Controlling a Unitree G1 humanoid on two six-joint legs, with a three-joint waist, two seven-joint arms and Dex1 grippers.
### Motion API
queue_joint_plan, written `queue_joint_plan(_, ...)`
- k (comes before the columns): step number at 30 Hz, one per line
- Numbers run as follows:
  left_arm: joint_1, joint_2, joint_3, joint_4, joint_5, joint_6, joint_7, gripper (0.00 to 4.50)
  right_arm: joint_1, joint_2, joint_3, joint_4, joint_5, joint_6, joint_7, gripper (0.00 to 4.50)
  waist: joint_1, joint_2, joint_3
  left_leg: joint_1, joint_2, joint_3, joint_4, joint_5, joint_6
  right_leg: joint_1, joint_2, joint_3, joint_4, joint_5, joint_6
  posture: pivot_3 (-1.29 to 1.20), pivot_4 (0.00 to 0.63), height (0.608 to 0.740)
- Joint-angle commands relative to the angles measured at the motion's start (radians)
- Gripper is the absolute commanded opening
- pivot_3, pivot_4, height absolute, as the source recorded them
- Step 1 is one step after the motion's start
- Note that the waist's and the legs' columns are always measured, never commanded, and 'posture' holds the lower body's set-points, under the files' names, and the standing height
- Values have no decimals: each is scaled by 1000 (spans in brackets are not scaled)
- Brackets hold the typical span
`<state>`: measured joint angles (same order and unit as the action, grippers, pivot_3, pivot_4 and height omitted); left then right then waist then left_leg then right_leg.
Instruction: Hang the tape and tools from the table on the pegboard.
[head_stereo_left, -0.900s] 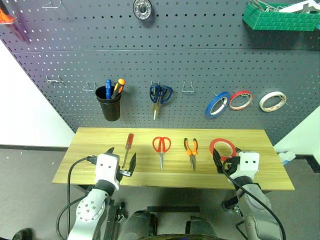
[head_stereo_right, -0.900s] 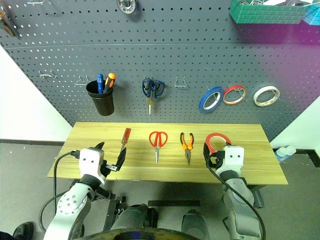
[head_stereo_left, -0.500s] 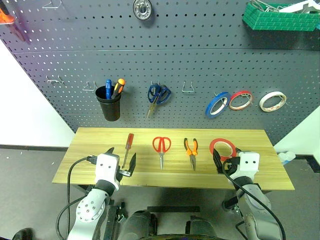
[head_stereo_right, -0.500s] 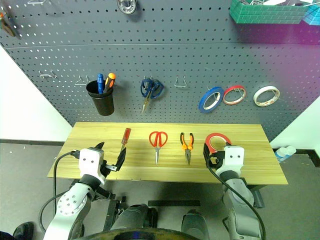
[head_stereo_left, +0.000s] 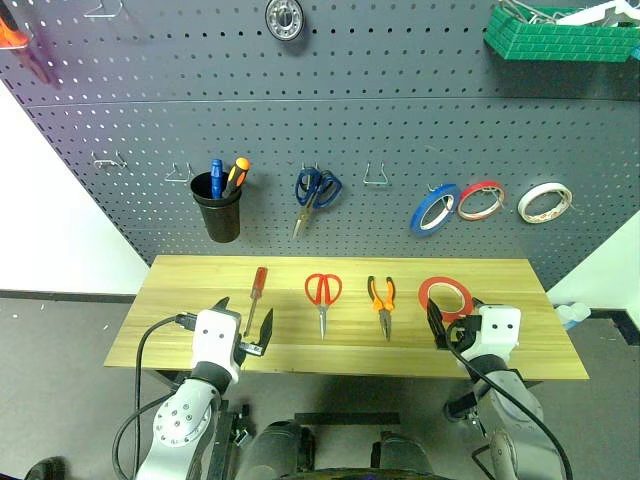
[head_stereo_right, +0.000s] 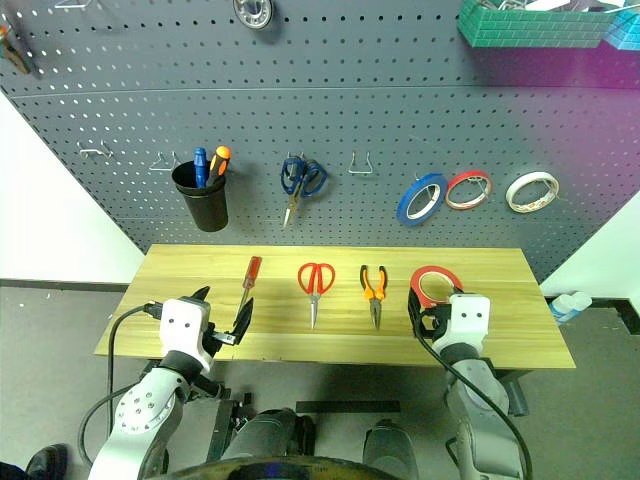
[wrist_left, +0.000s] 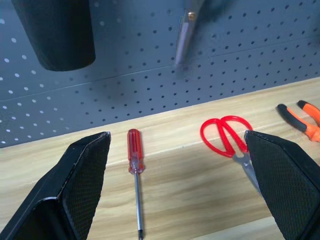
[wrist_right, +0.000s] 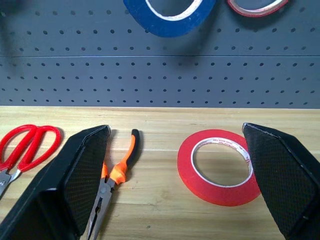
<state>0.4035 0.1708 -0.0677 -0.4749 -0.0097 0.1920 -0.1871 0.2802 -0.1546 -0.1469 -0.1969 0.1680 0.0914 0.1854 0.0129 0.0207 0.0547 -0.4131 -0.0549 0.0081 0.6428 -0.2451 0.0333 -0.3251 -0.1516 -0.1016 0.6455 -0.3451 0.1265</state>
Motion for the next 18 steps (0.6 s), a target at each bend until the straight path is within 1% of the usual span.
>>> queue_joint_plan(1,-3,8,10,-20,4,-24,0,4486,-3,-9,-19,-62,-1,-19,-7,4500,0,0,0,0,0,0,0,0,0,0,0,0,0,0,0,-76,0,740)
queue_joint_plan(3,-10,7,-12,-30,-12,-20,-20,4486,-4,-17,-24,-67,6,-18,0,4500,1,0,0,0,0,0,0,0,0,0,0,0,0,0,0,-72,0,740)
queue_joint_plan(6,-23,-8,-145,-23,21,4,-49,4486,-7,-21,-20,-77,3,-11,-2,4500,2,0,0,0,0,0,0,0,0,0,0,0,0,0,0,-71,0,740)
queue_joint_plan(9,-12,-52,-292,5,96,-6,-6,4486,-8,-24,-24,-85,10,-4,1,4500,1,0,0,0,0,1,1,0,0,0,0,1,0,0,0,-71,0,740)
queue_joint_plan(11,-3,-69,-336,11,125,-17,20,4486,-8,-25,-23,-89,14,0,6,4500,0,0,0,0,0,2,1,0,0,0,0,2,0,0,0,-66,0,740)
queue_joint_plan(15,-10,-72,-403,-2,166,-12,28,4486,-7,-23,-20,-94,14,5,7,4500,0,1,-1,1,1,2,0,0,0,0,0,2,1,0,0,-61,0,740)
queue_joint_plan(18,-12,-88,-467,-6,185,-6,31,4486,-9,-23,-16,-89,12,5,10,4500,2,4,-3,1,1,3,1,0,0,0,-1,3,1,0,0,-60,0,740)
